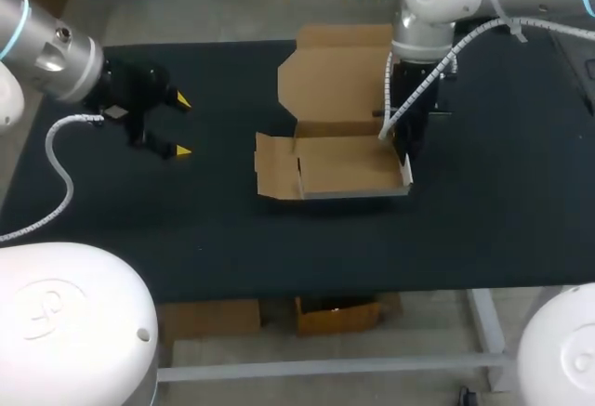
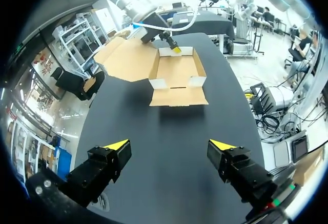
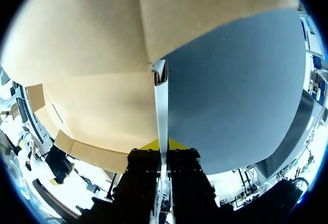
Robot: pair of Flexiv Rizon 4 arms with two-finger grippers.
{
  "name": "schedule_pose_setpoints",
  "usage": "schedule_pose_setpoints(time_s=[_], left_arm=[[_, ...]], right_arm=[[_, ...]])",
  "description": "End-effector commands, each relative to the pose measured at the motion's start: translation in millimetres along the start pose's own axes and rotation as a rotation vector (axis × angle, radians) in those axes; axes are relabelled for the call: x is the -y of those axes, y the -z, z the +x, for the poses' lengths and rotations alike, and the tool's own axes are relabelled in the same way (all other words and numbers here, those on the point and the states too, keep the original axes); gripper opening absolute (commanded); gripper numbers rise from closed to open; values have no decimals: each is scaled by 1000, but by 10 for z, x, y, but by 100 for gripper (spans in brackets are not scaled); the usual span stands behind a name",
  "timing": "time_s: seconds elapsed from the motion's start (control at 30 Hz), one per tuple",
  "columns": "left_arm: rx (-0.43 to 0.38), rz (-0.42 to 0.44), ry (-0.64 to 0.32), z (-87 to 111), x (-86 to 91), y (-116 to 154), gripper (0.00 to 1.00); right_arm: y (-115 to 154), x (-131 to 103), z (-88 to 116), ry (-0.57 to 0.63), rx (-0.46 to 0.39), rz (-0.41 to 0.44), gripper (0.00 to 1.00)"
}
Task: Assemble the packaging by folding the flat box into shape, placing the metal phone stand inside, and closing the box properly
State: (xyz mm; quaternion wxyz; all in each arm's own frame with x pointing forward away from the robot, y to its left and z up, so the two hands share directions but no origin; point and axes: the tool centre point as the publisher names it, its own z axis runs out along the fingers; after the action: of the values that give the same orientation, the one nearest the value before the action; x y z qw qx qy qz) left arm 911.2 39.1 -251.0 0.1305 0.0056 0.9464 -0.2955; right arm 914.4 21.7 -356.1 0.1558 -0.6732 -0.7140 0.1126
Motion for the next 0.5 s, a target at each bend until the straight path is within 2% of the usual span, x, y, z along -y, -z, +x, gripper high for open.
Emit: schedule_pose_setpoints(time_s=[0.03,0.13,0.5], left_arm=[[-27,-1,0,-43,-33,-26,100],[-58,16,10,-39,-62,-51,100],[-79,39,26,31,-79,-140,100]], right_arm=[[-74,-63,44,-1,10,20,0],[-125,-74,53,2,7,28,0],[-238,-77,54,-8,-5,25,0]])
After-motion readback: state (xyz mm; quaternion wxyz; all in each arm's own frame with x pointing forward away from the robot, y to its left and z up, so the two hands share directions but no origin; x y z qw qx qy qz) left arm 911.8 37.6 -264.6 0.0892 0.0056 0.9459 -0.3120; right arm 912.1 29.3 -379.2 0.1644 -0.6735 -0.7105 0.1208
